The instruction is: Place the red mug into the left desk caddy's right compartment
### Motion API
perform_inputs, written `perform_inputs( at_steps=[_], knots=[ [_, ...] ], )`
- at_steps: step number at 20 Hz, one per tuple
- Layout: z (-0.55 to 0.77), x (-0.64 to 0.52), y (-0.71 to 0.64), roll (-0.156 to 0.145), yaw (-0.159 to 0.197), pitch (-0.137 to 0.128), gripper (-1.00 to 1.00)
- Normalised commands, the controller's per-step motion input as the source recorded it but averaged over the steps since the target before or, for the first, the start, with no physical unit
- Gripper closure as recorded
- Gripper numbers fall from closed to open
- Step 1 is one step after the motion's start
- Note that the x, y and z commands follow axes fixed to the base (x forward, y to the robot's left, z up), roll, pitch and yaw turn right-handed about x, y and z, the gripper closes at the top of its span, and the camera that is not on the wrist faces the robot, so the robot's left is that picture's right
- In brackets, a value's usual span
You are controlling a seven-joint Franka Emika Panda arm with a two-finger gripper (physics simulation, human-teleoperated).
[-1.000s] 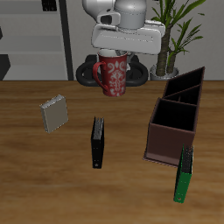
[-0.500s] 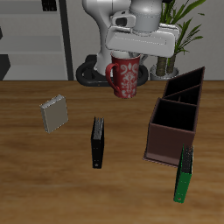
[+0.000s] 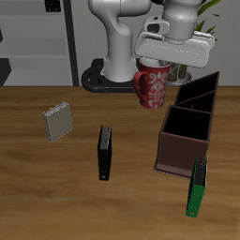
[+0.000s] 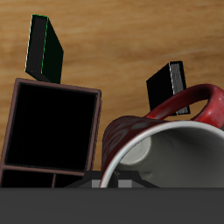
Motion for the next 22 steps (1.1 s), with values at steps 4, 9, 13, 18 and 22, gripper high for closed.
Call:
perform_inputs(
  at_steps=[4,9,13,18,22],
  knots=[
    [-0.12,-0.03,0.49,0.048,0.016,0.014,1.00],
    [-0.10,0.05,0.38,0.043,0.045,0.007,1.00],
    [-0.03,0.15,0.15,0.004,-0.001,0.015,1.00],
    [-0.03,0.16,0.18,-0.003,0.006,0.006,1.00],
    [-0.10,0.12,0.11,-0.013,-0.037,0.030,1.00]
  ],
)
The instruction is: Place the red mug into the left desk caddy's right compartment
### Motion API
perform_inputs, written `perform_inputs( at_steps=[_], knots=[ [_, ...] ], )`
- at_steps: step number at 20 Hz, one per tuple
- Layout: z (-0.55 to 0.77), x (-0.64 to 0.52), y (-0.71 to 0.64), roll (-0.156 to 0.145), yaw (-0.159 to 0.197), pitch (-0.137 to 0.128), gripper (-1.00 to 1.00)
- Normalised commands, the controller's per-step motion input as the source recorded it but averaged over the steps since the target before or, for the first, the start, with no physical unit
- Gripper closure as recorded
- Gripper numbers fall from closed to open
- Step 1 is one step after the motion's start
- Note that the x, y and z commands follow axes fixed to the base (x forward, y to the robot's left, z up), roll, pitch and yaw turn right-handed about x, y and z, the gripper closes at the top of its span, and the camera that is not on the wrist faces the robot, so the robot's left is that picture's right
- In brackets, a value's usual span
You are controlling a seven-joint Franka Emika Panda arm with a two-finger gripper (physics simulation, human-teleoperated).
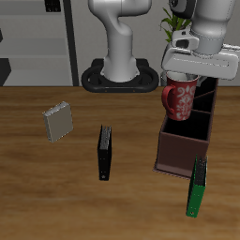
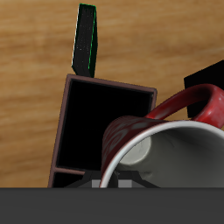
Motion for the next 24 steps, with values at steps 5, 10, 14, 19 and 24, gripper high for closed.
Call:
perform_inputs(
  at_steps=[5,10,14,19,24],
  knots=[
    [-0.17,0.11,0.14,-0.019,-0.005,0.026,1.00],
    [-0.10,0.04,0.11,-0.004,-0.010,0.020,1.00],
    [-0.07,-0.02,0.18,0.029,0.018,0.008,1.00],
    [-0.13,0.02,0.10,0.004,0.005,0.013,1.00],
    [-0.23,0.08,0.01,-0.001,0.018,0.027,1.00]
  ],
)
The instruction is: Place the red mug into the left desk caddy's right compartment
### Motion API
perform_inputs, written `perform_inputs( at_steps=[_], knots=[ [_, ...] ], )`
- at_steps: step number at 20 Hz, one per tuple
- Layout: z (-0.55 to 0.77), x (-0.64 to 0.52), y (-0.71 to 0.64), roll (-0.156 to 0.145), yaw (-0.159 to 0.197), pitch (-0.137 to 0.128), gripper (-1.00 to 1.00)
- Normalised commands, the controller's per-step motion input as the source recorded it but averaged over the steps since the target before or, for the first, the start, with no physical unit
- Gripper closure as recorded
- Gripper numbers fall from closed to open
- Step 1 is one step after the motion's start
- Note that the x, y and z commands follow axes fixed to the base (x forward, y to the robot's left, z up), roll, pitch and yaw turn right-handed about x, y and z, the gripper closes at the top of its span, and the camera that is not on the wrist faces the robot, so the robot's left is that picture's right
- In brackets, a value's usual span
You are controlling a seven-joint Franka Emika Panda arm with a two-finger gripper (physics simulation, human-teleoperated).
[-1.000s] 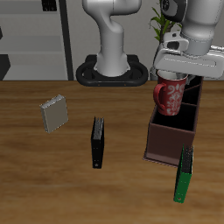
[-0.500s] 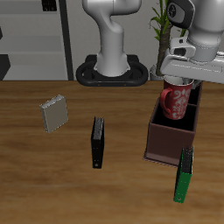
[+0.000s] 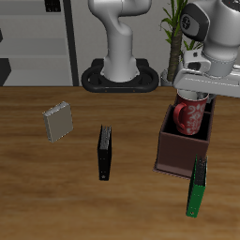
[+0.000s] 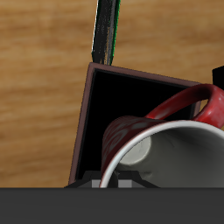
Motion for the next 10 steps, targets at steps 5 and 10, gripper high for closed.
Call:
perform_inputs(
  at_steps=[5,10],
  knots=[
    [-0.31,0.06,0.05,0.005,-0.002,0.038,1.00],
    [-0.44,-0.12,0.18,0.057,-0.036,0.076,1.00]
  ],
)
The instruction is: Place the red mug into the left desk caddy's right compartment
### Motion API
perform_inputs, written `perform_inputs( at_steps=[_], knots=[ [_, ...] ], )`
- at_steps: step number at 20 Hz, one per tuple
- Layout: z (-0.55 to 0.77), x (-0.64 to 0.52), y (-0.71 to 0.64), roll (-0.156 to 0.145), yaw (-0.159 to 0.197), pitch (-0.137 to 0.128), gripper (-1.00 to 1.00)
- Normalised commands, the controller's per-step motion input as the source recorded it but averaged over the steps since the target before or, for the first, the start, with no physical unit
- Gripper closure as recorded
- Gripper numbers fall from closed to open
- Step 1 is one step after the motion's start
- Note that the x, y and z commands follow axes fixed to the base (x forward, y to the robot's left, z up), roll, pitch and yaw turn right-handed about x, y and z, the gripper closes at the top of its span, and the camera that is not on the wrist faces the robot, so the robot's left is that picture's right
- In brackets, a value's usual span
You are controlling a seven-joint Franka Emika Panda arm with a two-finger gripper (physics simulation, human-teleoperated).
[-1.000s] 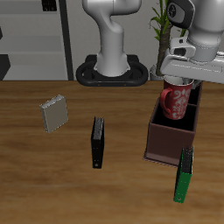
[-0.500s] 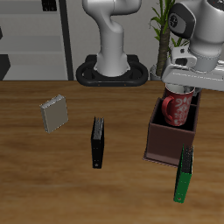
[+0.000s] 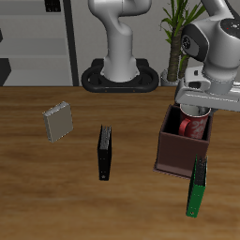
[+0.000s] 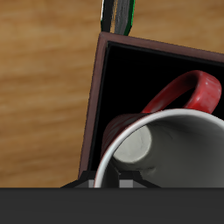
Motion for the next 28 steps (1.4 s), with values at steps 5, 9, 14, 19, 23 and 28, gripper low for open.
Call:
perform_inputs(
  at_steps=[5,9,14,19,23,28],
  knots=[
    [-0.45,0.04,0.08,0.015,0.027,0.052,1.00],
    [-0.35,0.21,-0.20,-0.041,-0.011,0.062,1.00],
    [-0.17,0.10,-0.11,-0.010,-0.006,0.028,1.00],
    [0.01,-0.02,-0.16,-0.008,-0.064,0.015,-1.00],
    [0.13,-0.04,-0.13,-0.007,-0.021,-0.024,-1.00],
    [0.09,-0.01,-0.07,-0.007,0.007,-0.009,-1.00]
  ],
)
